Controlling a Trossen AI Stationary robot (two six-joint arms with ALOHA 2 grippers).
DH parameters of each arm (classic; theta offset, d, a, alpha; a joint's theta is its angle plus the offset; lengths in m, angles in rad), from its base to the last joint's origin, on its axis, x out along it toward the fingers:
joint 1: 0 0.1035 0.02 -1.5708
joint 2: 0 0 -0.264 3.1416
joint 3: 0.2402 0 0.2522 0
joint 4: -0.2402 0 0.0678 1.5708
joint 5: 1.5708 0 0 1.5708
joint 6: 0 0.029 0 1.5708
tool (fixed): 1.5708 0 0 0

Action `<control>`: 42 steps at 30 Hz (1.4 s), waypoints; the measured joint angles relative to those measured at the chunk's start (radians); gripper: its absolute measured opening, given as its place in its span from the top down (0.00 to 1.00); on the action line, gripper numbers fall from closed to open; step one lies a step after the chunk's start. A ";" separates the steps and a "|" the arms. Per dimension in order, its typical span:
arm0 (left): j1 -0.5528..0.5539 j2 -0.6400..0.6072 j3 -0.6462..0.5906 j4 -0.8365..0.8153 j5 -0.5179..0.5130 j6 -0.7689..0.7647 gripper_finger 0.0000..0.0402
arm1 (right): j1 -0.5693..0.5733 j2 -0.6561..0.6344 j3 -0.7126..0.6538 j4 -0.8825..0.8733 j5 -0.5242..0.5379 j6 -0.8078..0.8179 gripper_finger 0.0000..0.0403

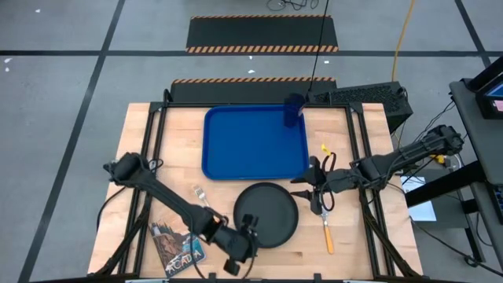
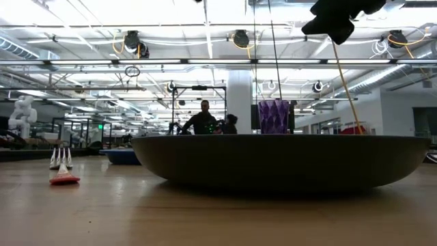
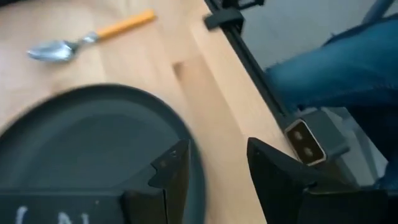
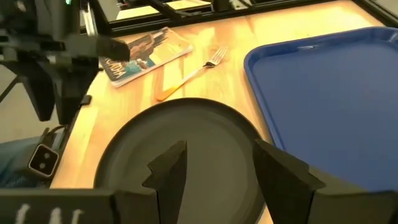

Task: Pick and place plate/cup/fork/spoon on tray
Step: Put the black plate on the blue serving tray to the bottom of the violet cup

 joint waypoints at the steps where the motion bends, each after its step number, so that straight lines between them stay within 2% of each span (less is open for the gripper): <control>1: -0.005 0.014 0.000 0.003 0.000 -0.005 0.60 | 0.002 0.000 0.000 0.000 0.001 0.000 0.56; 13: -0.016 0.138 0.000 -0.035 -0.024 -0.087 0.60 | 0.032 0.000 0.000 0.000 0.033 -0.003 0.56; 18: -0.014 0.150 -0.009 -0.073 -0.079 -0.048 0.60 | 0.032 0.000 0.001 -0.001 0.033 -0.006 0.56; 27: 0.005 0.151 -0.061 -0.071 -0.087 0.024 0.60 | 0.033 0.000 0.002 -0.008 0.035 -0.008 0.56; 31: 0.008 0.151 -0.091 -0.065 -0.080 0.082 0.68 | 0.033 0.000 0.002 -0.008 0.035 -0.009 0.56; 38: 0.006 0.144 -0.104 -0.035 -0.081 0.151 0.95 | 0.033 0.000 0.002 -0.008 0.036 -0.018 0.56; 42: -0.003 0.123 -0.105 -0.015 -0.082 0.203 0.95 | 0.033 0.000 0.002 -0.008 0.036 -0.019 0.56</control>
